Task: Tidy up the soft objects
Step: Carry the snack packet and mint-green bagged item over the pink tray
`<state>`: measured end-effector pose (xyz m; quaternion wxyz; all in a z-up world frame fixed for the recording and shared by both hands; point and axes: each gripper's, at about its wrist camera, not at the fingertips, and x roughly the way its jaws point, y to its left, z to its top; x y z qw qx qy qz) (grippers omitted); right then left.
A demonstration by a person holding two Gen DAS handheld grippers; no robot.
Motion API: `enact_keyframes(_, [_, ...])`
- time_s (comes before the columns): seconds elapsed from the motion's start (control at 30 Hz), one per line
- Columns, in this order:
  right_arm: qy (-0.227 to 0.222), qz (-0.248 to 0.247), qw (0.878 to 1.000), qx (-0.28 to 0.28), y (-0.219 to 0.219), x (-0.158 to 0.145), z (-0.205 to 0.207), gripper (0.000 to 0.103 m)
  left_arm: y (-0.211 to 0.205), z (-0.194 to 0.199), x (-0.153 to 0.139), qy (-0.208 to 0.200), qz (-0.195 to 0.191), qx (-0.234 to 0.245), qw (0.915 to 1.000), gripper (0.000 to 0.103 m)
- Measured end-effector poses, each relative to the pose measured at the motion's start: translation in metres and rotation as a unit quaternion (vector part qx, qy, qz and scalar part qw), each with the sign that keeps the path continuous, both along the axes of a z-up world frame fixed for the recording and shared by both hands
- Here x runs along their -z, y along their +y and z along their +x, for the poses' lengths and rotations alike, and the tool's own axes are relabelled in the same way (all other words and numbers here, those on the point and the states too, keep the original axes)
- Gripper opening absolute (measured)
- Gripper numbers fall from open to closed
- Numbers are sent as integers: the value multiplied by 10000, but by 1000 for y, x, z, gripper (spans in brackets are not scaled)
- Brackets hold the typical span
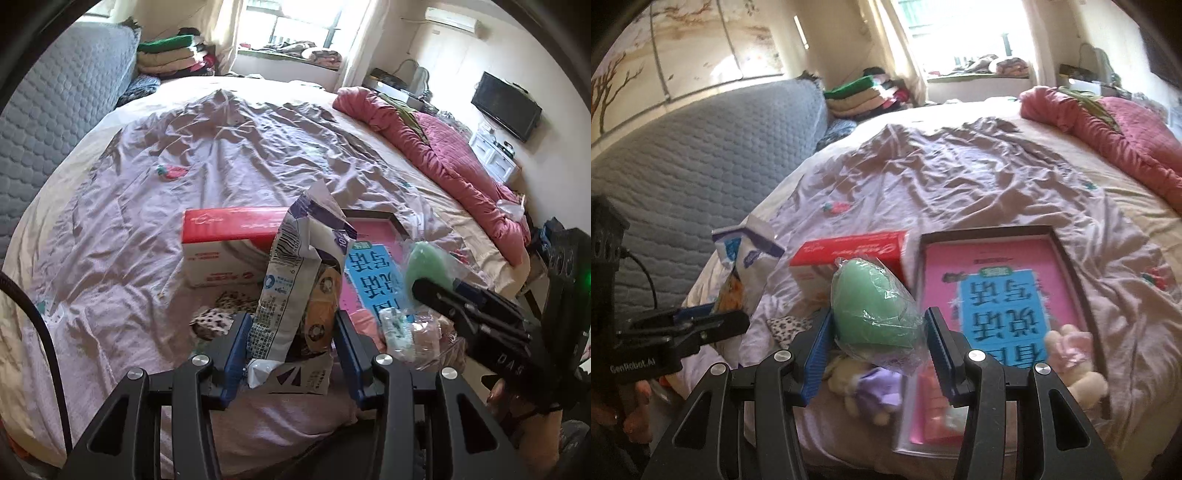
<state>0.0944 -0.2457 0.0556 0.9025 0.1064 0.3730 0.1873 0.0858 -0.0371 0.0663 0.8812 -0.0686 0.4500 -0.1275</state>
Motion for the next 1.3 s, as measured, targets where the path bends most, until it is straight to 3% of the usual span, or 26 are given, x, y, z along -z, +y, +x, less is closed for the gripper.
enact_keyframes(0.53, [37, 98, 9986, 522, -63, -5, -9, 51, -63, -2, -12, -117, 126, 488, 9987, 45])
enact_keyframes(1.3, [68, 143, 9947, 1013, -102, -1, -12, 51, -112, 9, 13, 142, 349, 918, 9951, 45])
